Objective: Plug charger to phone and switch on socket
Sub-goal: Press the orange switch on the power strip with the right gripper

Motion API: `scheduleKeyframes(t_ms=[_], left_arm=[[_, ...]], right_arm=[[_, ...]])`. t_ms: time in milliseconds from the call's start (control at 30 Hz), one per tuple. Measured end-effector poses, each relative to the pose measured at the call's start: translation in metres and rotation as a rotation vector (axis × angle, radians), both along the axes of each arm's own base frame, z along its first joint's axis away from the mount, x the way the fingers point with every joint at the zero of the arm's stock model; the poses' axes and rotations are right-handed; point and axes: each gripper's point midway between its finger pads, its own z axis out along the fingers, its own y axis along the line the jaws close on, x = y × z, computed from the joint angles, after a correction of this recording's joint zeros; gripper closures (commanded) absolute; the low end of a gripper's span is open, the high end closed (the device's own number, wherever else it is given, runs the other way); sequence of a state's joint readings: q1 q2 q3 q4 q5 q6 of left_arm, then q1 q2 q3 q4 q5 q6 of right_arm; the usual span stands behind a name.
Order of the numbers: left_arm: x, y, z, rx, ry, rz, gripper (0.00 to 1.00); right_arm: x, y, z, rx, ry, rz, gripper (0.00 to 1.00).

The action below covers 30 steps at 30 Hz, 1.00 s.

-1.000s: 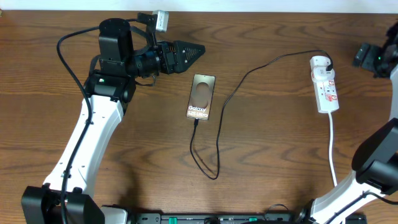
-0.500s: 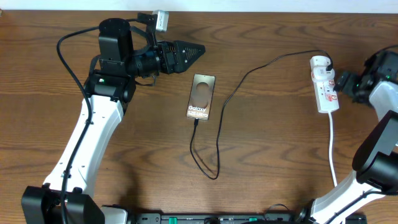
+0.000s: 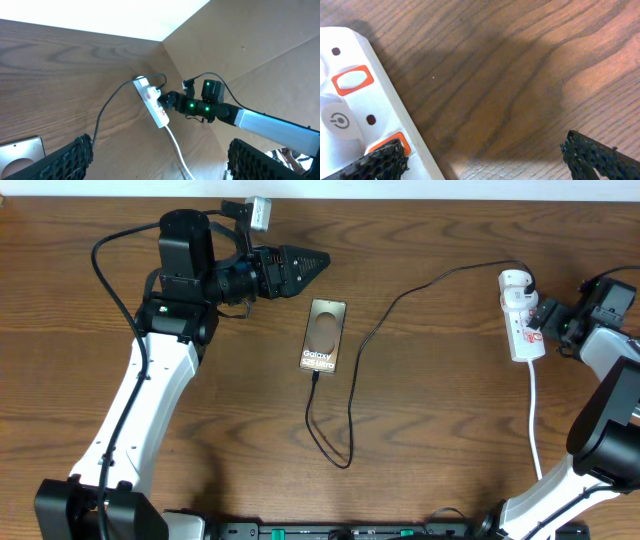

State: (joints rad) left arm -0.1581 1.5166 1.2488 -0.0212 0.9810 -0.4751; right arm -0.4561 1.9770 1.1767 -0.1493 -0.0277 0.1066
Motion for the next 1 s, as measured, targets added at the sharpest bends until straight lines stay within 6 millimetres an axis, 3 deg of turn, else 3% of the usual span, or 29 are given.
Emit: scheduleKeyframes(t_ms=[533, 1000], left_arm=[[0.000, 0.000, 0.000, 0.000, 0.000, 0.000, 0.13], [0.000, 0.000, 0.000, 0.000, 0.000, 0.000, 0.13]], right_arm=[[0.008, -0.003, 0.006, -0.017, -0.040, 0.001, 0.01], [0.008, 0.006, 0.004, 0.044, -0.051, 0.009, 0.01]])
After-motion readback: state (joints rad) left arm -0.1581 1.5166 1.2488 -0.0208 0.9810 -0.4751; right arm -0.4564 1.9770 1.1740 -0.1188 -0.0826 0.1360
